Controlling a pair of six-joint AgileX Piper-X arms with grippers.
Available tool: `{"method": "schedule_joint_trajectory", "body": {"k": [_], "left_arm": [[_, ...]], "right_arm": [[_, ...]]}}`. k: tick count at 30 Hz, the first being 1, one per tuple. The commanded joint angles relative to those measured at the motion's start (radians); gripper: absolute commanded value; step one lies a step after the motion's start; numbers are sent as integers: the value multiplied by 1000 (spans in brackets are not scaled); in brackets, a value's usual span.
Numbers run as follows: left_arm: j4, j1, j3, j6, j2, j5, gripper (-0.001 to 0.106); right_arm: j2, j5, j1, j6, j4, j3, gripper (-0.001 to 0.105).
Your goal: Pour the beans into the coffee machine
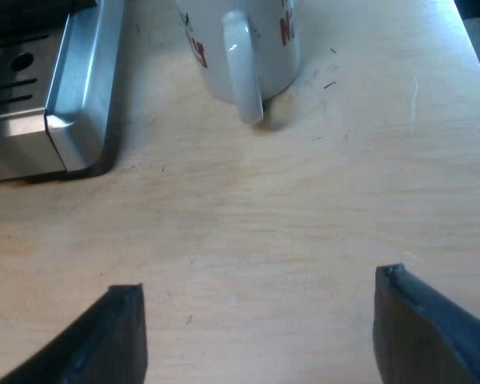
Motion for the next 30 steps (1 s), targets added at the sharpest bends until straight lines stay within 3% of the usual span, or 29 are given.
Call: {"method": "schedule_joint_trajectory", "body": {"k": [1, 11, 14, 19, 30], "left_arm": [[-18, -5, -4, -3, -43, -3, 65], [-26, -5, 0, -3, -43, -3, 65], [-26, -5, 0, -3, -43, 2, 65], [-30, -5, 0, -6, -41, 80, 65], [-51, -5, 0, -15, 1, 81, 65]], "right_arm": [[-47, -4, -5, -1, -8, -7, 62], [-47, -8, -5, -1, -15, -7, 62], [-47, -38, -5, -5, -36, -7, 62], [-41, -108, -5, -19, -66, -16, 62], [17, -233, -5, -64, -66, -102, 62]]}}
